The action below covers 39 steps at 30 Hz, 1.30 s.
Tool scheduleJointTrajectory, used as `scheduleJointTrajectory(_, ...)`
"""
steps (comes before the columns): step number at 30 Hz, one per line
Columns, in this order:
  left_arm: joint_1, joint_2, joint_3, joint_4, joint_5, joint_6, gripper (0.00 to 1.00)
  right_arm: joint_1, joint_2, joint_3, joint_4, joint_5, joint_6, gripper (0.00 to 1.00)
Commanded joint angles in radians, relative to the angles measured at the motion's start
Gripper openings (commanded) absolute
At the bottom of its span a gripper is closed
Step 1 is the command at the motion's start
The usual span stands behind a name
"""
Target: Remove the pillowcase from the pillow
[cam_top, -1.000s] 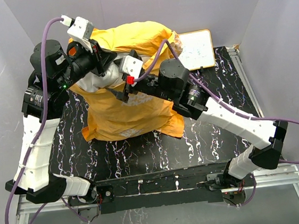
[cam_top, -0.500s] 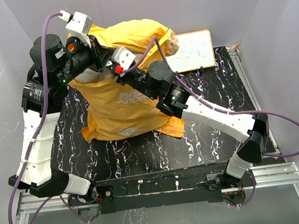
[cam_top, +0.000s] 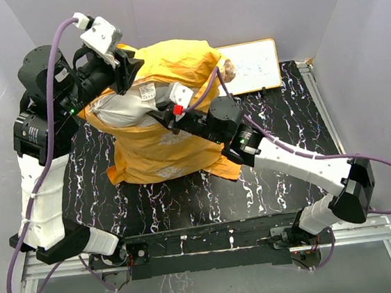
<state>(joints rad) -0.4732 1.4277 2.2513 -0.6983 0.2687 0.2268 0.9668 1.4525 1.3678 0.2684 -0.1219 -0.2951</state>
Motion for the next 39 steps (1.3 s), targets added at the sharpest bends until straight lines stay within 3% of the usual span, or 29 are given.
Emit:
scheduleJointTrajectory(1,-0.001,0.009,0.022,-0.159,-0.004,0.157,0.33,-0.054,-0.064,-0.028,0.006,-0.078,0.094,0.08)
scheduleJointTrajectory(5,-0.001,-0.035,0.015,-0.218,0.124,0.170,0.63,-0.115,-0.079,-0.027,0.004,-0.132,0.143,0.08)
scheduleJointTrajectory(7,-0.001,-0.052,0.002,-0.235,0.140,0.199,0.70,-0.128,-0.081,-0.021,-0.001,-0.149,0.148,0.08)
scheduleJointTrajectory(11,0.000,-0.077,-0.096,-0.164,0.053,0.253,0.68,-0.131,-0.078,-0.005,-0.027,-0.183,0.153,0.08)
scheduleJointTrajectory(16,0.000,-0.120,-0.225,0.061,-0.038,0.289,0.63,-0.132,-0.081,-0.014,-0.046,-0.216,0.165,0.08)
scheduleJointTrajectory(25,0.000,-0.064,-0.196,0.156,-0.005,0.268,0.59,-0.129,-0.081,-0.013,-0.084,-0.253,0.174,0.08)
scheduleJointTrajectory(31,-0.001,-0.021,-0.217,0.125,-0.068,0.367,0.58,-0.128,-0.089,-0.023,-0.093,-0.269,0.177,0.08)
scheduleJointTrajectory(39,-0.002,-0.042,-0.329,0.531,-0.276,0.375,0.49,-0.112,-0.100,-0.049,-0.131,-0.290,0.174,0.08)
